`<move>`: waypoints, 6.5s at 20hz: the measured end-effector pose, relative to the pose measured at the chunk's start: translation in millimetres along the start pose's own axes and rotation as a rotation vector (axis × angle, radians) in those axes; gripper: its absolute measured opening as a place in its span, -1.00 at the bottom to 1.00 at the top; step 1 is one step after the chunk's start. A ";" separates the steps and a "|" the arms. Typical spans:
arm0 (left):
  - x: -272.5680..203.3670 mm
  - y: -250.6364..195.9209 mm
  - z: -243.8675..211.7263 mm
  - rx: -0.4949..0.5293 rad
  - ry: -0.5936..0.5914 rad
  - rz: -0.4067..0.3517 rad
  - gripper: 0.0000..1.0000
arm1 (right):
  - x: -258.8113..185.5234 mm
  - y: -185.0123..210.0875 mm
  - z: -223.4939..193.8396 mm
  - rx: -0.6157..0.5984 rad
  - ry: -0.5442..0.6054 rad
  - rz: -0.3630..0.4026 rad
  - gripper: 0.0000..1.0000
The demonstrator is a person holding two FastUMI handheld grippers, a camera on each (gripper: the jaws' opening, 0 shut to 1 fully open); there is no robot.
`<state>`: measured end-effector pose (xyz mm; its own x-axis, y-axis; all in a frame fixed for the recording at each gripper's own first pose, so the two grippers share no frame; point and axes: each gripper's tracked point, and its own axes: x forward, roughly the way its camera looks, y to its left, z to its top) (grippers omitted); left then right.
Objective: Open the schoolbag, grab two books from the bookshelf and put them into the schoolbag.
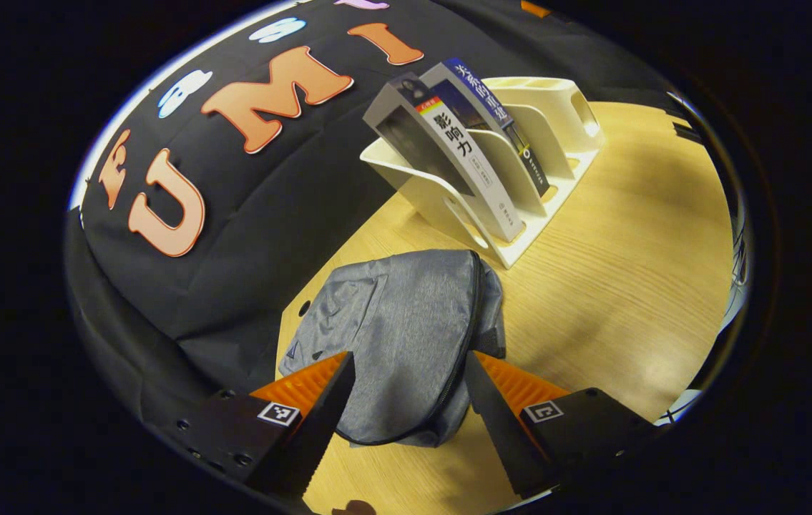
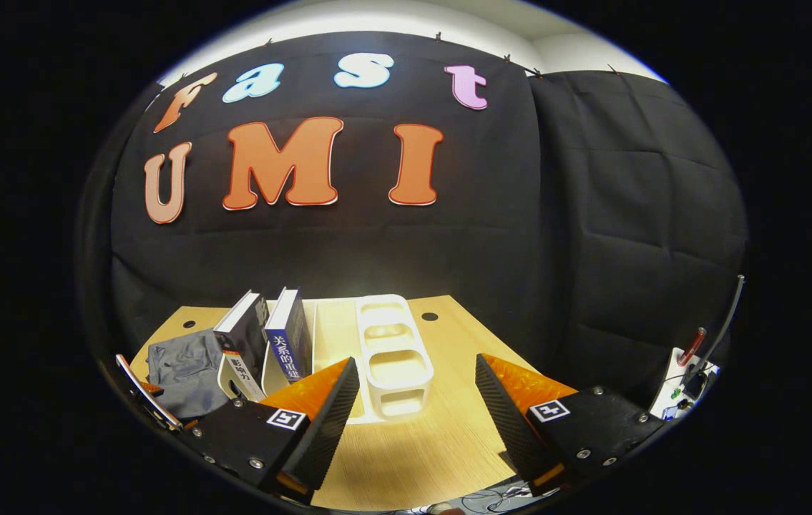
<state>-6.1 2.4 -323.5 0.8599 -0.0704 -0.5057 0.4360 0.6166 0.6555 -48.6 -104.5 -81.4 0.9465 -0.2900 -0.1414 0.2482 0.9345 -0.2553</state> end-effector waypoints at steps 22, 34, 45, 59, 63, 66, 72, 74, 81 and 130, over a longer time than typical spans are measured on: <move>-2.9 23.7 31.7 -0.174 0.132 -0.202 -0.96 | 1.9 23.0 0.8 0.104 0.044 0.070 0.95; -19.9 194.9 104.8 -0.380 0.036 -0.162 -0.99 | 13.6 98.7 12.7 0.283 0.180 0.352 0.95; -9.2 260.8 132.9 -0.482 -0.014 -0.171 -0.99 | 5.8 166.7 6.8 0.146 0.295 0.454 0.95; -1.0 267.3 141.6 -0.511 -0.041 -0.241 -0.99 | 56.8 278.0 93.8 -0.018 0.387 0.485 0.94; -3.5 268.5 133.2 -0.523 -0.038 -0.239 -0.99 | 94.8 284.0 63.5 -0.076 0.485 0.392 0.96; -2.8 268.0 133.4 -0.539 -0.044 -0.243 -0.99 | 101.9 294.2 38.5 -0.058 0.575 0.395 0.92; -4.0 268.9 128.1 -0.545 -0.040 -0.247 -0.99 | 124.9 294.1 -3.9 -0.105 0.672 0.328 0.85; -2.3 267.8 123.4 -0.542 -0.034 -0.249 -0.99 | 128.1 301.8 -14.3 -0.070 0.716 0.339 0.81; 2.6 265.8 118.8 -0.535 -0.023 -0.255 -0.99 | 151.5 293.5 -36.1 -0.076 0.773 0.260 -0.10; -24.5 252.4 149.4 -0.337 -0.133 -0.302 -0.98 | 58.2 441.1 -91.9 0.857 0.553 0.390 -0.41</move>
<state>122.6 42.6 -61.8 0.7437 -0.3722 -0.5553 0.5804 0.7717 0.2601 97.0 271.8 -290.1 0.8208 0.2050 -0.5332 0.2153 0.7536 0.6211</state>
